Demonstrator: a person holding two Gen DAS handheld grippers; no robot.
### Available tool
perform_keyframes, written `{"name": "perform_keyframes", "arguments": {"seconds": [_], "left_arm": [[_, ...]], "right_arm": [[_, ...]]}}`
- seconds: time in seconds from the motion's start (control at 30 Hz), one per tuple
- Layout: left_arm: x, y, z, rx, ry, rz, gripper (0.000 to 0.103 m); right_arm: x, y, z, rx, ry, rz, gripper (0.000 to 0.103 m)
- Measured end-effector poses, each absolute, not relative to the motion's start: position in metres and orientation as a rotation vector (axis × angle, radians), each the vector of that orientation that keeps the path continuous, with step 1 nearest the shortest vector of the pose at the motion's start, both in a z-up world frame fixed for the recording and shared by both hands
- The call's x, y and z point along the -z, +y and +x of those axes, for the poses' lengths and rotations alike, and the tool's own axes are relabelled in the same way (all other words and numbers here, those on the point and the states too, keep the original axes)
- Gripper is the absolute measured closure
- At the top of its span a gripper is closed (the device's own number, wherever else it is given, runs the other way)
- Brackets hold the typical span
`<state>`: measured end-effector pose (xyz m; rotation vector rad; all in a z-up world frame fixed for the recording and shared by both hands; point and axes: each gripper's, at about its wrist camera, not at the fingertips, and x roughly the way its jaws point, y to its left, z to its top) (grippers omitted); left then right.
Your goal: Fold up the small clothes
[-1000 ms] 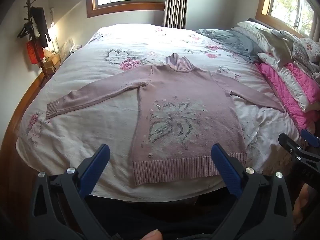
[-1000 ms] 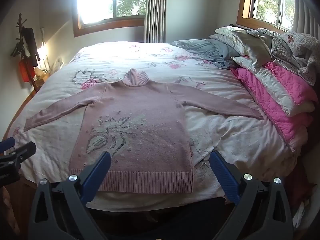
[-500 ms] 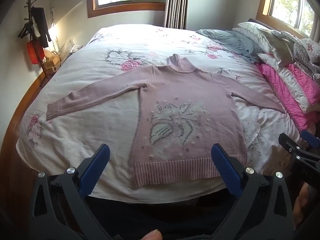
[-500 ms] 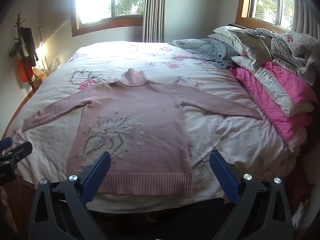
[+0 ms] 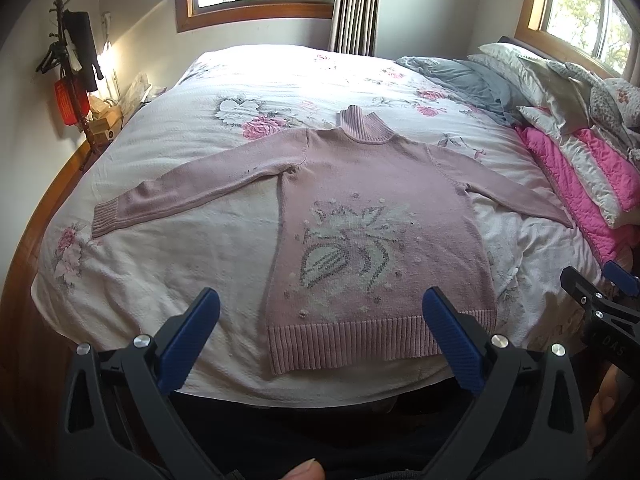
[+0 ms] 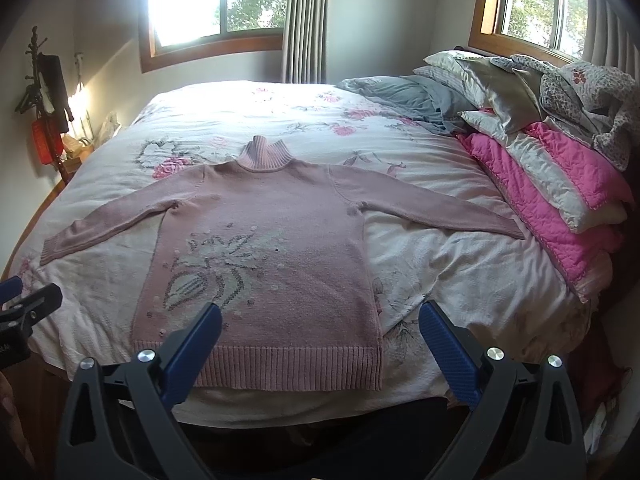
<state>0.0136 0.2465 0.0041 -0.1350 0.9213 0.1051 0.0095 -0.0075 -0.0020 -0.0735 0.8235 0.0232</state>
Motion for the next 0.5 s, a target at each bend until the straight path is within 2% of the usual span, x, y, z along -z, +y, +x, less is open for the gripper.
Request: {"name": "perform_keyframes", "arguments": {"seconds": [0.5], "left_arm": [[-0.0011, 0.2463, 0.0151, -0.102, 0.927, -0.138, 0.003]], "right_arm": [[0.0068, -0.0062, 0.0122, -0.004, 0.823, -0.083, 0.004]]}}
